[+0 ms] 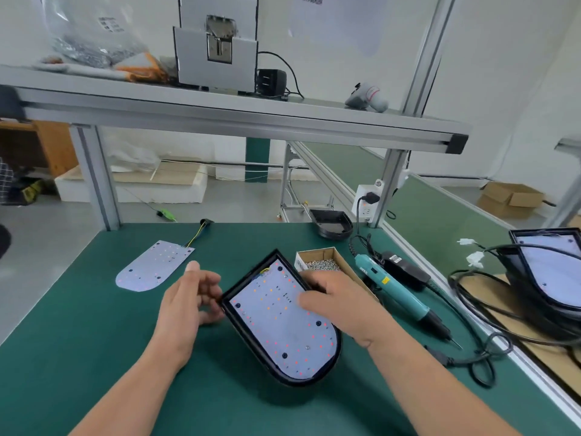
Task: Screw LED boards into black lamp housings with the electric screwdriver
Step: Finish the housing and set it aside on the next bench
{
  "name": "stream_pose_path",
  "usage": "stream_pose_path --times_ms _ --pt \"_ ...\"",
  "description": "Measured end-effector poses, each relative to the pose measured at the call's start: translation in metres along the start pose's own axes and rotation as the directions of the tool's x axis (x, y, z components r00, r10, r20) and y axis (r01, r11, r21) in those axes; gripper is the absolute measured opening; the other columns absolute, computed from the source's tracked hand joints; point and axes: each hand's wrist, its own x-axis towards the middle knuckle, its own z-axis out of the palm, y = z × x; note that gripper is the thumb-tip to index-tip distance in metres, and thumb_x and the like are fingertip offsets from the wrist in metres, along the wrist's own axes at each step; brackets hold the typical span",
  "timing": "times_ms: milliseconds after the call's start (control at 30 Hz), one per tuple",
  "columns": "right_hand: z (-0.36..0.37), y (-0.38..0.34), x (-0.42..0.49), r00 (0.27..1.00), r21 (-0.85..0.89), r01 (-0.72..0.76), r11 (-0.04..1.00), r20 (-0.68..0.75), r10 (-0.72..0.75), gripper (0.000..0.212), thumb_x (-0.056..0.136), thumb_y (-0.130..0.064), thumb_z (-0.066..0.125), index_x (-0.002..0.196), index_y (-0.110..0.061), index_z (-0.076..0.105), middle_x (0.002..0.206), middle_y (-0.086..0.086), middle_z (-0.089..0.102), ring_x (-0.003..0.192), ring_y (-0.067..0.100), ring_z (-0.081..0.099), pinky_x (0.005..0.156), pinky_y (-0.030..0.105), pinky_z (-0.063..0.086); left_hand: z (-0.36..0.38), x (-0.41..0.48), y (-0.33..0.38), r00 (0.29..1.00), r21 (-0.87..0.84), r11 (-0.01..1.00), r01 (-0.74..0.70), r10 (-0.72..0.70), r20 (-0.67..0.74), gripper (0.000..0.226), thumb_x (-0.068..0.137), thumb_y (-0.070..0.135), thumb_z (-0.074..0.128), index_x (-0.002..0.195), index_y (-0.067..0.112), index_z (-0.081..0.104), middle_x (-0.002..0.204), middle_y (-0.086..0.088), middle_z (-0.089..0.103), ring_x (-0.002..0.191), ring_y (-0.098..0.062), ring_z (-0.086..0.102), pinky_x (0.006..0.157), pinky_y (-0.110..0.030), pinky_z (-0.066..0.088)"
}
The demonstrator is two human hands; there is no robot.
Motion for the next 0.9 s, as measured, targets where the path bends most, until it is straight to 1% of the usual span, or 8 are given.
stream_pose_path --times_ms 67,233,400,533,633,767,833,900 --pt "-0.019 -0.006 -0.011 0.995 0.019 0.049 0.999 -0.086 -0.047 0.028 0.082 -0.030 0.059 0.100 -0.010 0.069 0.085 0.000 0.057 0.079 0.014 0.051 0.074 0.036 0.042 0.001 -0.001 -0.002 0.999 -0.003 1.000 -0.015 0.015 0.042 0.055 0.104 0.058 0.050 0.089 0.012 0.077 0.078 -0.007 0.068 0.058 -0.019 0.057 0.056 -0.038 0.062" --pt "-0.078 -0.019 -0.048 0.935 0.174 0.153 0.973 -0.343 -0.085 0.024 0.086 -0.015 0.063 0.105 -0.013 0.078 0.097 0.008 0.077 0.084 0.023 0.070 0.077 0.039 0.057 0.001 -0.002 -0.005 0.995 0.070 0.995 -0.064 0.058 0.081 0.050 0.104 0.054 0.052 0.089 0.013 0.077 0.078 -0.007 0.068 0.059 -0.021 0.056 0.060 -0.043 0.063" --pt "-0.142 -0.018 -0.089 0.833 0.228 0.220 0.948 -0.551 -0.061 0.024 0.095 -0.004 0.062 0.098 -0.014 0.082 0.095 0.009 0.080 0.076 0.025 0.076 0.064 0.032 0.059 -0.001 0.000 -0.007 0.993 0.083 0.993 -0.082 0.075 0.089 0.050 0.092 0.065 0.055 0.091 0.021 0.079 0.077 -0.005 0.070 0.059 -0.021 0.058 0.063 -0.043 0.063" --pt "-0.193 -0.009 -0.124 0.690 0.214 0.267 0.940 -0.723 -0.032 0.045 0.098 -0.002 0.057 0.065 -0.025 0.077 0.063 -0.005 0.070 0.051 0.017 0.065 0.048 0.026 0.050 -0.004 0.004 -0.009 0.997 0.100 0.993 -0.058 0.052 0.058 0.049 0.092 0.065 0.057 0.096 0.021 0.080 0.079 -0.007 0.072 0.057 -0.019 0.061 0.062 -0.045 0.065" --pt "-0.235 0.007 -0.147 0.559 0.217 0.257 0.942 -0.828 0.038 0.049 0.098 -0.003 0.057 0.055 -0.024 0.065 0.055 -0.007 0.059 0.046 0.015 0.056 0.047 0.021 0.043 -0.003 0.005 -0.009 0.999 0.114 0.993 -0.033 0.029 0.034 0.046 0.097 0.061 0.057 0.094 0.021 0.080 0.076 -0.006 0.072 0.055 -0.017 0.061 0.059 -0.044 0.064" --pt "-0.285 0.038 -0.176 0.407 0.288 0.321 0.902 -0.902 0.143 0.011 0.090 -0.012 0.064 0.084 -0.013 0.055 0.085 0.015 0.053 0.073 0.032 0.054 0.072 0.038 0.043 0.003 0.013 -0.009 0.999 0.142 0.989 0.037 -0.041 0.026 0.044 0.108 0.044 0.051 0.092 0.009 0.073 0.080 -0.014 0.066 0.060 -0.027 0.055 0.068 -0.047 0.060" --pt "-0.304 0.054 -0.188 0.344 0.336 0.349 0.875 -0.914 0.215 0.015 0.090 -0.014 0.065 0.102 -0.010 0.056 0.103 0.017 0.054 0.090 0.034 0.056 0.081 0.047 0.044 0.008 0.016 -0.006 0.997 0.162 0.984 0.073 -0.079 0.027 0.041 0.111 0.038 0.047 0.099 0.004 0.066 0.084 -0.017 0.060 0.063 -0.030 0.049 0.069 -0.044 0.056" --pt "-0.317 0.069 -0.199 0.239 0.345 0.357 0.868 -0.932 0.272 0.014 0.088 -0.015 0.068 0.100 -0.011 0.062 0.105 0.015 0.062 0.092 0.031 0.064 0.082 0.047 0.050 0.013 0.016 -0.001 0.995 0.171 0.981 0.091 -0.098 0.028 0.039 0.112 0.033 0.044 0.099 0.001 0.063 0.083 -0.018 0.056 0.062 -0.030 0.046 0.066 -0.042 0.053"
